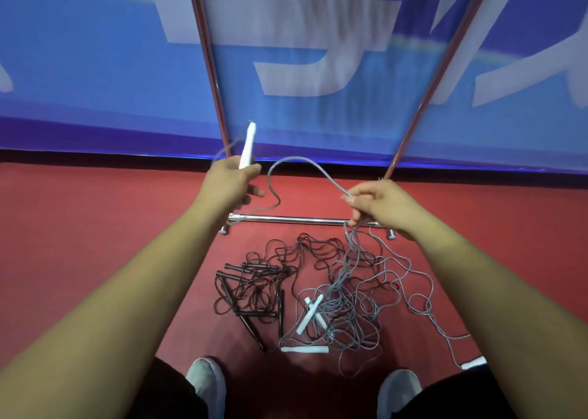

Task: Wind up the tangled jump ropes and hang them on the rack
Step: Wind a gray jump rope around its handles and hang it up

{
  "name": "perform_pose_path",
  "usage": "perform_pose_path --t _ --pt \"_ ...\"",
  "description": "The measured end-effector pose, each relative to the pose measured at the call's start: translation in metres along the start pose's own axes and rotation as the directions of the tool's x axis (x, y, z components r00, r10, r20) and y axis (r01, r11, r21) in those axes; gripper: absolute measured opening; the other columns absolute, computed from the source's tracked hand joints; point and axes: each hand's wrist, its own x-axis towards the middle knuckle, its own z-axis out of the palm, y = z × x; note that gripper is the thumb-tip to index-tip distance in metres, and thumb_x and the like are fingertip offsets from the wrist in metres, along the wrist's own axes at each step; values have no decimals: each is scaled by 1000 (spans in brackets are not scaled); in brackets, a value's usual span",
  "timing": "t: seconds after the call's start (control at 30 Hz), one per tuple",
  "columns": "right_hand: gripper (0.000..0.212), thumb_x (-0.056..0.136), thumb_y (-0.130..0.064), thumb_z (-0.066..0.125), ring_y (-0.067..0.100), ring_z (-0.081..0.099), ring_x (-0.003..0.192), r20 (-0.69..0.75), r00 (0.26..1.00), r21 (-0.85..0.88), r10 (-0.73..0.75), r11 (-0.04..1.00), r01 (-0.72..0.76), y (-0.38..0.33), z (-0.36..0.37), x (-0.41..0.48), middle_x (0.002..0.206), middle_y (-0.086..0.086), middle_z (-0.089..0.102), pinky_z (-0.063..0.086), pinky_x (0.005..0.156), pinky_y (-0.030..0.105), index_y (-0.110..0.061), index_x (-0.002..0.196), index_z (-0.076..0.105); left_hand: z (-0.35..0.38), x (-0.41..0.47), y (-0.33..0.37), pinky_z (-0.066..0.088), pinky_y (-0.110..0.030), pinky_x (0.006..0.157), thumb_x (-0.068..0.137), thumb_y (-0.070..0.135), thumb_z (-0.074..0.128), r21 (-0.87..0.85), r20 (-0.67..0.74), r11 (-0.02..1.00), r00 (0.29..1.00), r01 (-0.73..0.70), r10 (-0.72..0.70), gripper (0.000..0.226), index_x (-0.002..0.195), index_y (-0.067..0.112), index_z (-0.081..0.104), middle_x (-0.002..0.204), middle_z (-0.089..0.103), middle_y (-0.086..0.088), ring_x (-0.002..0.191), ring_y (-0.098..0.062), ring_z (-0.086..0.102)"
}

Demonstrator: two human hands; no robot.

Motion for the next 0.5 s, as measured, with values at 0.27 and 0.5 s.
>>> perform_pose_path --t 0.27,0.5 --pt "11 94 -13 66 16 42 49 76 974 13 -215 977 215 -56 24 -18 55 1 55 35 50 26 -5 92 73 22 -25 5 29 -21 43 99 15 60 38 432 985 891 -171 138 17 114 10 68 91 70 -20 49 -13 54" --pt "5 94 -13 66 16 57 61 201 960 6 -196 980 199 -42 19 -15 64 6 62 48 68 30 -11 90 67 23 -28 13 22 -20 41 95 9 63 13 432 989 893 -149 129 18 78 13 58 54 39 -1 42 -11 29"
